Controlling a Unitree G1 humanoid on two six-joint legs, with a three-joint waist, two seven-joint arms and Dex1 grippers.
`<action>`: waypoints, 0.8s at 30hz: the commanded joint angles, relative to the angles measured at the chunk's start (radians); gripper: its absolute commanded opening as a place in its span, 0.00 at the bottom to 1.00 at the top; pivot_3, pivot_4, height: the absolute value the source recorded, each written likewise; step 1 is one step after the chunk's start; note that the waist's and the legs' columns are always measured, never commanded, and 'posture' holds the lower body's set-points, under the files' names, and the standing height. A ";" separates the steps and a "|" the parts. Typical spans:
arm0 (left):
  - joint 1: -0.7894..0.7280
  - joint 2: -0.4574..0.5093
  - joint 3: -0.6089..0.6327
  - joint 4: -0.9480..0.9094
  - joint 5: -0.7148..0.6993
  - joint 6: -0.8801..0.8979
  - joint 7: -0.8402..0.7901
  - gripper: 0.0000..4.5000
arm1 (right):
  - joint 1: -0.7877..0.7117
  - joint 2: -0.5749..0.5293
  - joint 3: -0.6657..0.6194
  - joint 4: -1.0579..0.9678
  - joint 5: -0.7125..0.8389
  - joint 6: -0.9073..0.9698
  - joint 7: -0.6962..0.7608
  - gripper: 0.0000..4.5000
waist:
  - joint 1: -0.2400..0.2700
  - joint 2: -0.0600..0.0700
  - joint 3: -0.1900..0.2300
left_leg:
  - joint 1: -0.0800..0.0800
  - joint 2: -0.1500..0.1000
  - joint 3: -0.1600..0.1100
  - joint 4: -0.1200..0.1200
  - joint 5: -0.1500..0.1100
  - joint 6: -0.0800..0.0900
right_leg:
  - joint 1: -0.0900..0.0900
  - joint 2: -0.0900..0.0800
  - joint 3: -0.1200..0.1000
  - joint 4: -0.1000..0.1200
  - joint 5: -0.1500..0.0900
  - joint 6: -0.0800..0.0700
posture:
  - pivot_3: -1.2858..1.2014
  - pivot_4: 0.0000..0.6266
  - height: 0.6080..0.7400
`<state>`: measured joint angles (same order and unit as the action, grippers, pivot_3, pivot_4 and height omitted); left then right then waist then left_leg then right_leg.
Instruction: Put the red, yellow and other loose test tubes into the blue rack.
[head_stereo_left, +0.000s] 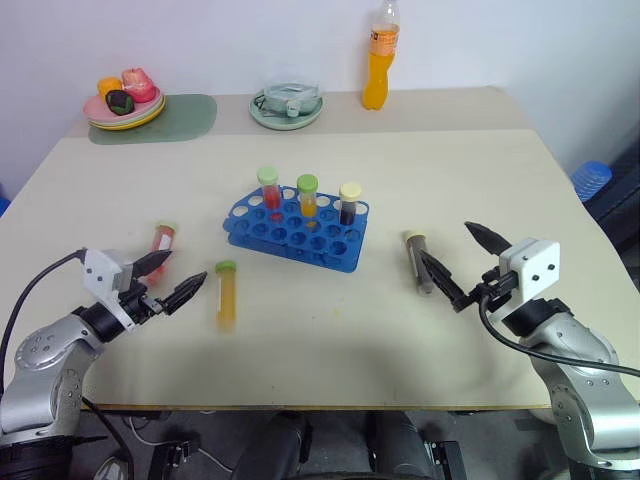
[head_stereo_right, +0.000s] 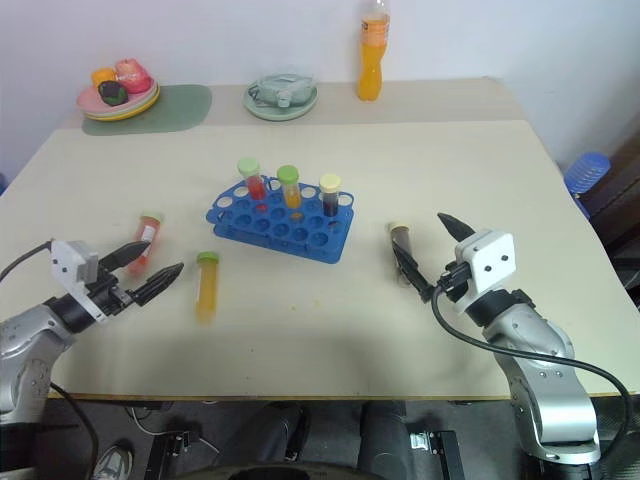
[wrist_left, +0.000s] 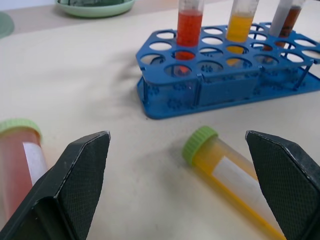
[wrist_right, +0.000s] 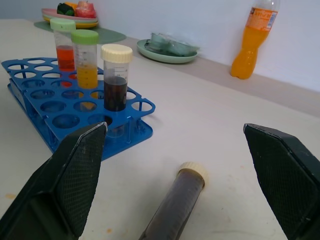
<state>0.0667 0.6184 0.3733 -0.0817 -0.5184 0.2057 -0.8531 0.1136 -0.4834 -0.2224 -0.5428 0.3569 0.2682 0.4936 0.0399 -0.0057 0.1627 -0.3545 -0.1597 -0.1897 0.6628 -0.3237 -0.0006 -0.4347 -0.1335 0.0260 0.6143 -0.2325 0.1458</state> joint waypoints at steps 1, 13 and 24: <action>0.002 0.006 0.028 -0.029 -0.018 -0.020 -0.009 0.99 | 0.010 0.005 -0.014 -0.007 0.005 -0.027 0.004 1.00 | 0.000 0.000 0.000 | 0.000 0.000 0.000 0.000 0.000 0.000 | 0.000 0.000 0.000 0.000 0.000 0.000 | 0.52 0.24 1.00; -0.011 0.006 0.021 -0.019 -0.019 -0.021 -0.020 0.99 | 0.044 0.009 -0.014 -0.004 0.002 -0.058 0.006 1.00 | 0.000 0.000 0.000 | 0.000 0.000 0.000 0.000 0.000 0.000 | 0.000 0.000 0.000 0.000 0.000 0.000 | 0.52 0.24 1.00; -0.019 -0.014 -0.017 -0.090 -0.028 -0.023 -0.026 0.99 | 0.044 0.000 -0.025 0.013 0.006 -0.068 0.017 1.00 | 0.000 0.000 0.000 | 0.000 0.000 0.000 0.000 0.000 0.000 | 0.000 0.000 0.000 0.000 0.000 0.000 | 0.52 0.24 1.00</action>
<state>0.0621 0.6029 0.3631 -0.1286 -0.5349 0.2033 -0.8740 0.1589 -0.4812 -0.2231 -0.5170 0.3571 0.2209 0.5075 0.0395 -0.0057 0.1627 -0.3543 -0.1597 -0.1896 0.6628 -0.3236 -0.0008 -0.4346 -0.1335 0.0260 0.6144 -0.2324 0.1456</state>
